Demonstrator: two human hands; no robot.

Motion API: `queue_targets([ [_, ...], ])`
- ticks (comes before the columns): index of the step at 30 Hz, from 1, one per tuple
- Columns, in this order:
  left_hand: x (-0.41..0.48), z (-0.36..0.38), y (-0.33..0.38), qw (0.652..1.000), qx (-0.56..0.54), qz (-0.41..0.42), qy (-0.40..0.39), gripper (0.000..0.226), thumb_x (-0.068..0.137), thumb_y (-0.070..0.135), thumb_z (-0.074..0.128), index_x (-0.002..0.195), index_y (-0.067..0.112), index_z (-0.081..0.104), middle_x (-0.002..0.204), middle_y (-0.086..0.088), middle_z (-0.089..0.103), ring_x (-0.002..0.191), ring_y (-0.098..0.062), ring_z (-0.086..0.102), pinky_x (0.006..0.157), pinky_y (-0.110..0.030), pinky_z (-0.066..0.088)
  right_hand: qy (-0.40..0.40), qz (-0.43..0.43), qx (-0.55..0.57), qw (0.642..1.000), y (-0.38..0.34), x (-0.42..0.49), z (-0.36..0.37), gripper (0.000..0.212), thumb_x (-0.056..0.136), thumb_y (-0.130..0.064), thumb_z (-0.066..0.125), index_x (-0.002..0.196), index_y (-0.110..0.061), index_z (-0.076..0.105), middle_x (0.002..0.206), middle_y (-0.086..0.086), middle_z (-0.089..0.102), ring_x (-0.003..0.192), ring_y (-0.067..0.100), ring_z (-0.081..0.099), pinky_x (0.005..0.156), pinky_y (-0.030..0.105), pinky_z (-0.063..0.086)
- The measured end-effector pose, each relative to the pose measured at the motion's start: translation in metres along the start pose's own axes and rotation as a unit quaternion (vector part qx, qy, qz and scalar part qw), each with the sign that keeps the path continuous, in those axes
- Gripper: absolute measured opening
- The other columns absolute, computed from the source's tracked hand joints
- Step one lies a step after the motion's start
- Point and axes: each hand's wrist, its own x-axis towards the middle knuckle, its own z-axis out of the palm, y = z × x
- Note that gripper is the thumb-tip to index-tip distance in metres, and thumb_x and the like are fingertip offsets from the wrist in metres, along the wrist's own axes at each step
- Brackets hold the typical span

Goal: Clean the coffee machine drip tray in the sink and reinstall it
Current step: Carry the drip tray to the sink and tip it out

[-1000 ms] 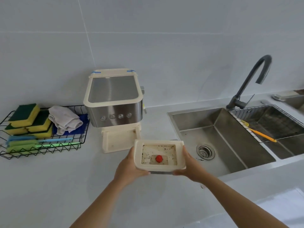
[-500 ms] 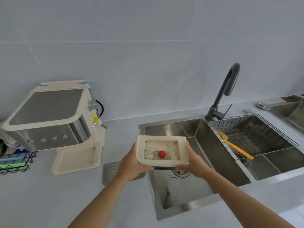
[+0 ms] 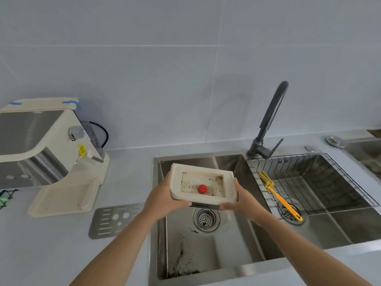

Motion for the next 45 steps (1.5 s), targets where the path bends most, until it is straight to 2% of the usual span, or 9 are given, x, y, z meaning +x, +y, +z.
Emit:
queue_targets([
  [3, 0.009, 0.003, 0.001, 1.0, 0.002, 0.005, 0.001, 0.085, 0.059, 0.035, 0.081, 0.129, 0.037, 0.034, 0.112, 0.014, 0.058, 0.096, -0.009, 0.057, 0.082, -0.029, 0.053, 0.011, 0.009, 0.004, 1.0, 0.007, 0.005, -0.004, 0.076, 0.068, -0.016, 0.079, 0.13, -0.018, 0.035, 0.115, -0.005, 0.058, 0.105, 0.014, 0.058, 0.082, 0.025, 0.051],
  [7, 0.015, 0.004, 0.006, 1.0, 0.011, 0.009, -0.004, 0.08, 0.063, 0.036, 0.079, 0.13, 0.032, 0.035, 0.114, 0.013, 0.059, 0.097, -0.008, 0.057, 0.082, -0.028, 0.053, 0.003, 0.009, 0.026, 1.0, 0.01, 0.006, -0.01, 0.06, 0.071, -0.014, 0.076, 0.122, -0.019, 0.043, 0.112, -0.004, 0.06, 0.102, 0.013, 0.059, 0.087, 0.029, 0.052],
  [17, 0.033, 0.002, 0.012, 0.999, 0.035, -0.008, 0.0, 0.069, 0.071, 0.043, 0.072, 0.129, 0.025, 0.039, 0.112, 0.012, 0.055, 0.097, -0.008, 0.051, 0.085, -0.028, 0.05, -0.01, 0.03, 0.093, 0.995, 0.017, 0.017, -0.01, 0.038, 0.083, -0.018, 0.066, 0.117, -0.01, 0.054, 0.096, -0.007, 0.06, 0.087, 0.01, 0.057, 0.073, 0.019, 0.046],
  [21, 0.041, -0.001, 0.014, 0.998, 0.052, -0.044, 0.006, 0.069, 0.071, 0.051, 0.068, 0.127, 0.021, 0.042, 0.099, 0.001, 0.061, 0.088, -0.015, 0.058, 0.079, -0.034, 0.055, -0.001, 0.057, 0.106, 0.993, 0.019, 0.025, -0.009, 0.015, 0.085, -0.028, 0.062, 0.091, -0.017, 0.054, 0.076, -0.005, 0.053, 0.067, 0.008, 0.047, 0.062, 0.017, 0.035],
  [24, 0.044, -0.002, 0.02, 0.995, 0.064, -0.072, 0.017, 0.071, 0.074, 0.052, 0.064, 0.13, 0.015, 0.041, 0.094, 0.006, 0.051, 0.088, -0.014, 0.051, 0.073, -0.028, 0.046, 0.006, 0.074, 0.107, 0.991, 0.019, 0.03, -0.007, 0.022, 0.088, -0.033, 0.057, 0.075, -0.017, 0.051, 0.069, -0.001, 0.048, 0.061, 0.01, 0.041, 0.059, 0.02, 0.033],
  [28, 0.051, 0.0, 0.023, 0.988, 0.102, -0.117, 0.013, 0.076, 0.075, 0.061, 0.058, 0.129, 0.01, 0.043, 0.104, -0.001, 0.058, 0.109, -0.025, 0.056, 0.086, -0.034, 0.048, 0.018, 0.092, 0.085, 0.992, 0.018, 0.035, -0.006, 0.035, 0.091, -0.037, 0.051, 0.066, -0.014, 0.043, 0.061, -0.002, 0.041, 0.056, 0.01, 0.036, 0.058, 0.02, 0.032],
  [35, 0.063, 0.004, 0.022, 0.975, 0.148, -0.164, 0.003, 0.07, 0.07, 0.075, 0.048, 0.098, 0.012, 0.056, 0.087, 0.0, 0.059, 0.092, -0.024, 0.061, 0.073, -0.031, 0.049, 0.023, 0.172, 0.143, 0.974, 0.021, 0.045, -0.002, 0.04, 0.09, -0.046, 0.048, 0.067, -0.013, 0.047, 0.067, 0.004, 0.046, 0.066, 0.016, 0.044, 0.068, 0.027, 0.04],
  [40, 0.068, 0.008, 0.025, 0.962, 0.186, -0.2, -0.014, 0.068, 0.07, 0.077, 0.043, 0.085, 0.011, 0.053, 0.088, -0.003, 0.06, 0.092, -0.026, 0.062, 0.073, -0.03, 0.047, 0.029, 0.221, 0.123, 0.967, 0.018, 0.046, 0.001, 0.049, 0.089, -0.053, 0.044, 0.065, -0.011, 0.052, 0.066, 0.006, 0.054, 0.063, 0.015, 0.052, 0.059, 0.021, 0.044],
  [45, 0.067, 0.015, 0.025, 0.949, 0.195, -0.241, -0.053, 0.083, 0.068, 0.08, 0.041, 0.112, 0.01, 0.056, 0.117, -0.006, 0.061, 0.108, -0.028, 0.059, 0.079, -0.031, 0.044, 0.028, 0.257, 0.094, 0.961, 0.016, 0.039, 0.004, 0.051, 0.089, -0.056, 0.04, 0.068, -0.011, 0.054, 0.068, 0.006, 0.058, 0.066, 0.018, 0.058, 0.062, 0.025, 0.049],
])
